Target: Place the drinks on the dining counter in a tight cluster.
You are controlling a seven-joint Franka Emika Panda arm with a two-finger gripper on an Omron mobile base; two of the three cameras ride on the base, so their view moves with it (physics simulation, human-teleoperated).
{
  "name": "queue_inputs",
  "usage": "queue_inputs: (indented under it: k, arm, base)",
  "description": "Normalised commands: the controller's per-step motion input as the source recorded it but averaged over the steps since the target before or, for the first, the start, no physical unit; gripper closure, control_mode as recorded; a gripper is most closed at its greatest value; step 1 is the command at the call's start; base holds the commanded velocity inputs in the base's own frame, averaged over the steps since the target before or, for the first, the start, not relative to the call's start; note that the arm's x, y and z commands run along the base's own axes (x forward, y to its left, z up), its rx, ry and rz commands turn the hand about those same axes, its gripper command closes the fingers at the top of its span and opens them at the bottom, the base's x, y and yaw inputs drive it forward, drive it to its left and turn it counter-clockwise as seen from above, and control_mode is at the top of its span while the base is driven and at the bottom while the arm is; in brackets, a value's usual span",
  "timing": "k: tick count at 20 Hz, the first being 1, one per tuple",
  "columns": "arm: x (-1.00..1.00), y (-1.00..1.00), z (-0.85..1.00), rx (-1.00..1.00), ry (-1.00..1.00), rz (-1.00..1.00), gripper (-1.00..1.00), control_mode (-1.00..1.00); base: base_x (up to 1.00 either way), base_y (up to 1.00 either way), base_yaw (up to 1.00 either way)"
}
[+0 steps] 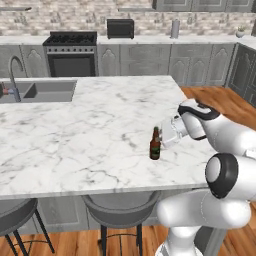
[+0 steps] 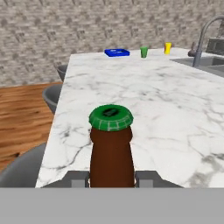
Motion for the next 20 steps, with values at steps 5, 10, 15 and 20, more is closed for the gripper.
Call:
queue_inputs:
  k: [5,10,15,20]
  arm:
    - [0.01,0.0,-0.43,0.0,0.0,0.0,1.0,-1.0]
    - [0.01,0.0,-0.18,0.0,0.0,0.0,1.0,-1.0]
    - [0.12,0.08,-0.1,0.03,0.0,0.0,1.0,-1.0]
    - [0.29,0.09,-0.1,0.01,0.0,0.0,1.0,-1.0]
  base:
    - [0.0,0.0,0.0]
    - [0.0,0.0,0.0]
    - [0.0,0.0,0.0]
    - [0.0,0.0,0.0]
